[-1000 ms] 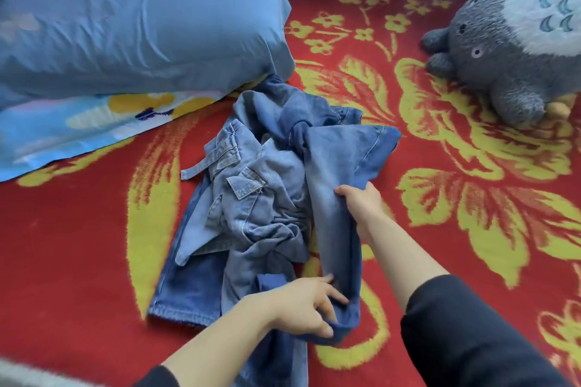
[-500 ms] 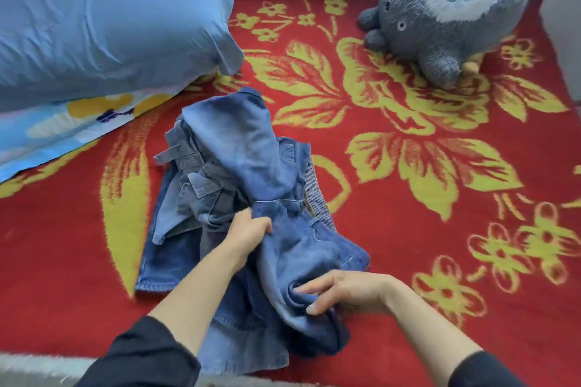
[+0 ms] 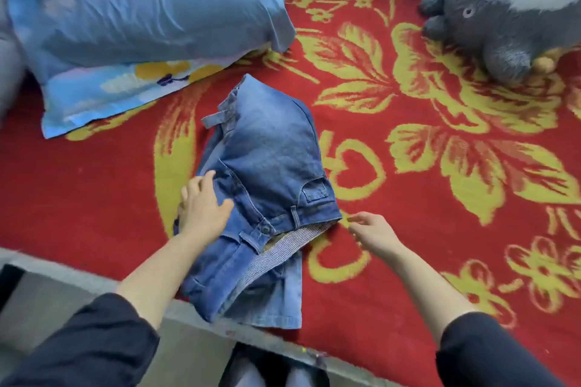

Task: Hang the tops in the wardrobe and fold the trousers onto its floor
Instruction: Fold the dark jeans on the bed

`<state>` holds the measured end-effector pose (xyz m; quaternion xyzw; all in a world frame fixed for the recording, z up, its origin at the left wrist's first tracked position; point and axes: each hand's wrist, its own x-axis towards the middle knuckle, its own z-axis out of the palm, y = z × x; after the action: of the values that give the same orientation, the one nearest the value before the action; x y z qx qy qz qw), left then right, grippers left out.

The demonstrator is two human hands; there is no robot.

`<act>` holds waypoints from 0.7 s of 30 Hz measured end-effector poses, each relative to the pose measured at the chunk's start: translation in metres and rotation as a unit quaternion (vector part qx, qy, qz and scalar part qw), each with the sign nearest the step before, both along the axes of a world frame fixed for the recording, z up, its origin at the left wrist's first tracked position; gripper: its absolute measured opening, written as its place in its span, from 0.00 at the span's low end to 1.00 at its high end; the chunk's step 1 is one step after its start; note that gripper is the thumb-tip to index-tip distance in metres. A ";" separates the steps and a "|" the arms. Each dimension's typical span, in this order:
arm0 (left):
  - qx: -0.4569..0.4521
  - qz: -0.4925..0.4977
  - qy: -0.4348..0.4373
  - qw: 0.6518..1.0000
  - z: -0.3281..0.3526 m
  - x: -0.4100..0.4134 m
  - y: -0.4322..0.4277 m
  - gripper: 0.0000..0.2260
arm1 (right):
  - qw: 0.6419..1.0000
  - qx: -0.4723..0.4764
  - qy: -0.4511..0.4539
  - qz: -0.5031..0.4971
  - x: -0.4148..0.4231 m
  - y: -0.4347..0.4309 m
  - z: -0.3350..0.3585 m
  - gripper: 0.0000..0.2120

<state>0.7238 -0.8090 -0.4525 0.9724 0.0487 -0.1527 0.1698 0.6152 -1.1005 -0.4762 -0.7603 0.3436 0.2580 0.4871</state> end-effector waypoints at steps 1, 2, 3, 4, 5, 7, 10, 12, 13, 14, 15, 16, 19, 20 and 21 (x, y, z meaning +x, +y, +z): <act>-0.003 -0.018 -0.008 1.000 -0.011 -0.024 -0.004 0.30 | 1.000 -0.008 -0.004 0.023 0.005 0.010 -0.005 0.15; 0.000 -0.034 0.001 0.999 -0.022 -0.050 -0.009 0.32 | 0.999 -0.020 -0.008 0.048 0.010 0.020 -0.010 0.18; 0.007 -0.042 0.028 0.999 -0.033 -0.074 -0.013 0.35 | 0.996 -0.041 -0.014 0.076 0.014 0.030 -0.016 0.21; 0.018 -0.037 0.061 0.997 -0.044 -0.097 -0.015 0.38 | 0.992 -0.067 -0.020 0.102 0.019 0.037 -0.022 0.24; 0.029 -0.014 0.095 0.995 -0.054 -0.115 -0.015 0.42 | 0.989 -0.088 -0.030 0.119 0.024 0.043 -0.027 0.26; 0.048 0.064 0.140 0.987 -0.072 -0.138 -0.008 0.48 | 0.984 -0.112 -0.038 0.136 0.034 0.049 -0.039 0.30; 0.073 0.143 0.167 0.973 -0.089 -0.147 0.013 0.50 | 0.986 -0.126 -0.017 0.110 0.046 0.048 -0.056 0.36; 0.061 0.193 0.183 0.962 -0.096 -0.143 0.032 0.46 | 0.993 -0.090 -0.009 0.070 0.052 0.048 -0.065 0.41; 0.045 0.213 0.191 0.957 -0.098 -0.139 0.042 0.43 | 0.998 -0.052 -0.009 0.032 0.055 0.048 -0.069 0.44; 0.021 0.226 0.197 0.954 -0.100 -0.137 0.051 0.40 | 1.000 -0.014 -0.009 -0.018 0.058 0.049 -0.072 0.46; -0.005 0.229 0.201 0.952 -0.101 -0.135 0.059 0.37 | 0.998 0.011 -0.011 -0.065 0.061 0.051 -0.074 0.45; -0.022 0.223 0.200 0.954 -0.101 -0.135 0.065 0.34 | 0.995 0.019 -0.015 -0.097 0.065 0.054 -0.075 0.40; -0.047 0.200 0.162 0.965 -0.095 -0.140 0.075 0.21 | 0.995 0.016 -0.037 -0.088 0.076 0.068 -0.066 0.14; -0.074 0.212 0.149 0.963 -0.091 -0.142 0.076 0.16 | 0.996 0.024 -0.040 -0.078 0.078 0.073 -0.059 0.08; -0.107 0.232 0.135 0.957 -0.087 -0.144 0.077 0.11 | 0.996 0.038 -0.043 -0.075 0.079 0.077 -0.051 0.04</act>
<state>0.5800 -0.7324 -0.5395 0.8810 0.2786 -0.2435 0.2949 0.6942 -1.0237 -0.5275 -0.7237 0.3678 0.2009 0.5483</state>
